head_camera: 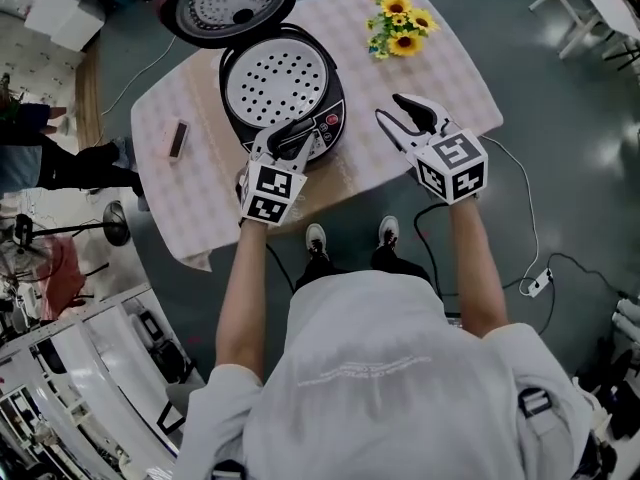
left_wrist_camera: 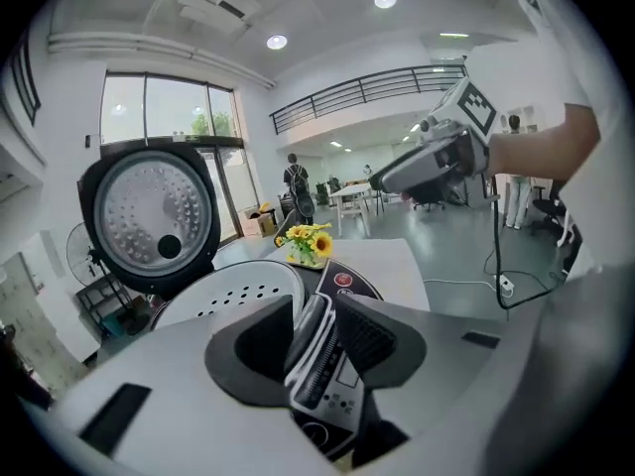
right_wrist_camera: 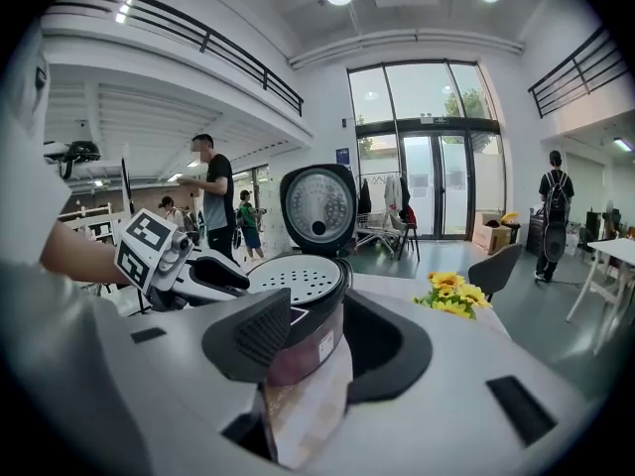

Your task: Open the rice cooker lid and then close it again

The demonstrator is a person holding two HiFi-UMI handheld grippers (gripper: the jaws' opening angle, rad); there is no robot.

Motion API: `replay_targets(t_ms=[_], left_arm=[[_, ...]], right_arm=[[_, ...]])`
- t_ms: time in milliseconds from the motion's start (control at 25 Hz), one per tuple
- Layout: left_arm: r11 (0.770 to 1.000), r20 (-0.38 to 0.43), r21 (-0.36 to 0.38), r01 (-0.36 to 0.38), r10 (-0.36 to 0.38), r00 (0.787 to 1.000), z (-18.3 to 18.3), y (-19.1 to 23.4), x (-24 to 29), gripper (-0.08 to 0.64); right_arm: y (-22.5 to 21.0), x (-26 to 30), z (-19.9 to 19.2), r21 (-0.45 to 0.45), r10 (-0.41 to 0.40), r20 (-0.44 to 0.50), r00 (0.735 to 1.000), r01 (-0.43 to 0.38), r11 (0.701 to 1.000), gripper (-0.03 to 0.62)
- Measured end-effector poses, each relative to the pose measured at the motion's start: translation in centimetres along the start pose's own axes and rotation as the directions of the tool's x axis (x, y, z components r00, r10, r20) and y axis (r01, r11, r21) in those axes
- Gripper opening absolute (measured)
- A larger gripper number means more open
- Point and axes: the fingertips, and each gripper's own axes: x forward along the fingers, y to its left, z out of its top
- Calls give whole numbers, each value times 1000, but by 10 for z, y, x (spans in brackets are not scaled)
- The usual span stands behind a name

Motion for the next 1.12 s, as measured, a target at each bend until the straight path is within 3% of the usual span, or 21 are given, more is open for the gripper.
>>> replay_targets(t_ms=[120, 240, 400, 520, 720, 840, 1120], left_arm=[[999, 25, -13, -34, 34, 999, 6, 14, -8, 143], [993, 84, -106, -46, 56, 995, 18, 35, -19, 143], [973, 143, -203, -108, 139, 980, 33, 69, -42, 141], [953, 196, -261, -156, 210, 958, 47, 93, -67, 137], [903, 275, -360, -234, 342, 899, 65, 127, -112, 129], [885, 287, -376, -275, 393, 874, 70, 136, -133, 129], [865, 264, -359, -352, 456, 850, 75, 136, -151, 129]], right_arm=[[-3, 1, 16, -28, -4, 31, 1000, 5, 1000, 176], [-5, 5, 37, -56, 1, 64, 998, 3, 998, 176], [-4, 12, 65, -102, 17, 106, 994, -6, 995, 176], [-3, 14, 88, -134, 29, 143, 989, -10, 991, 176], [2, 16, 121, -196, 63, 201, 978, -22, 980, 178], [4, 14, 134, -226, 85, 225, 971, -33, 974, 176], [2, 14, 140, -267, 133, 229, 964, -69, 961, 177]])
